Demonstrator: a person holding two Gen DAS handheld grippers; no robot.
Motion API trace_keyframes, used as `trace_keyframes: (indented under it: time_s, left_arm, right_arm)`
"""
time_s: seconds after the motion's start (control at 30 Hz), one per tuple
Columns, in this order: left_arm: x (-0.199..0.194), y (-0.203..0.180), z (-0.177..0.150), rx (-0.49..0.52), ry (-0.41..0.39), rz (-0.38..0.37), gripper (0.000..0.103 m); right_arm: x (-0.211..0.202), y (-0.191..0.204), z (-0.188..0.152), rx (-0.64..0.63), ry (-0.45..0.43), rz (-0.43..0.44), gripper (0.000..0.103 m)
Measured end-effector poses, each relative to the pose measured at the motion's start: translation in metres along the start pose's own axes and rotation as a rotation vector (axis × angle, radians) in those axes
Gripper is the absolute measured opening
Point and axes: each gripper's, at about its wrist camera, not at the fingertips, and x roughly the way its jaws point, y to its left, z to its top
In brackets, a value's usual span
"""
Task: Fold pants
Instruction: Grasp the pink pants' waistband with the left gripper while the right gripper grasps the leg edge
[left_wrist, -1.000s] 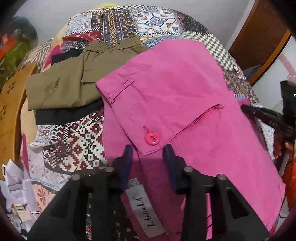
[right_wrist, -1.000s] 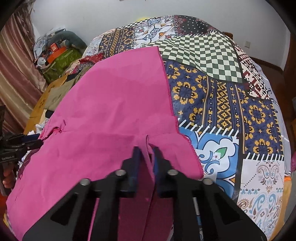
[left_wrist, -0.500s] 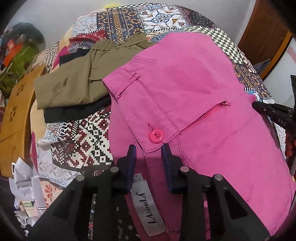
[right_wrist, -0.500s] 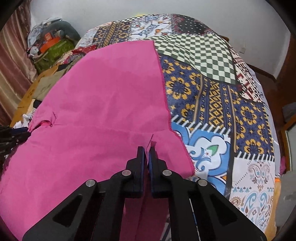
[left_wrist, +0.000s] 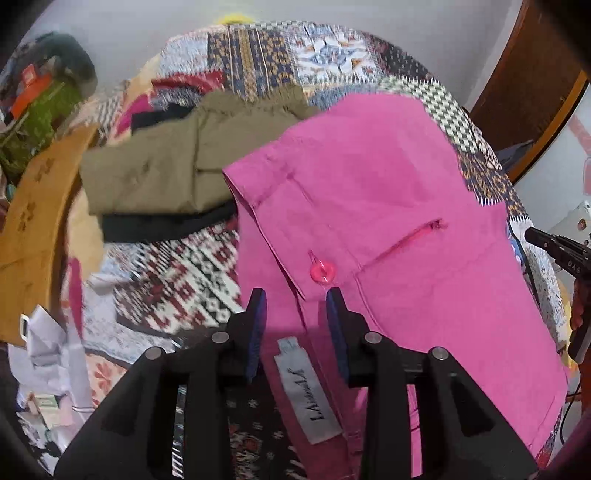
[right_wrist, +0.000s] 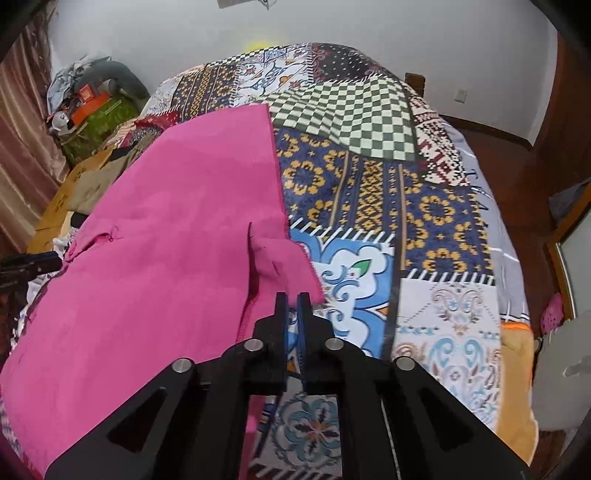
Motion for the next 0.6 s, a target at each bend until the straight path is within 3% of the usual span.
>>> trace_keyframes:
  time_s: [0.1,0.23,0.43,0.6]
  left_arm:
    - [-0.003,0.007,0.012,-0.020,-0.022,-0.005,0.045]
    - [0.008,0.016,0.030,-0.080,-0.014,-0.034,0.057]
    - [0.052,0.018,0.042,-0.130,0.098,-0.115,0.057]
    - [0.066,0.013,0.040,-0.138,0.116,-0.165,0.057]
  right_arm:
    - [0.002,-0.007,0.009,0.030,-0.019,0.000,0.016]
    - [0.010,-0.015,0.014,0.089,-0.029,0.008,0.040]
    - [0.047,-0.018,0.023,0.114,0.039,0.039,0.041]
    - [0.068,-0.015,0.017,0.132,0.104,0.105,0.041]
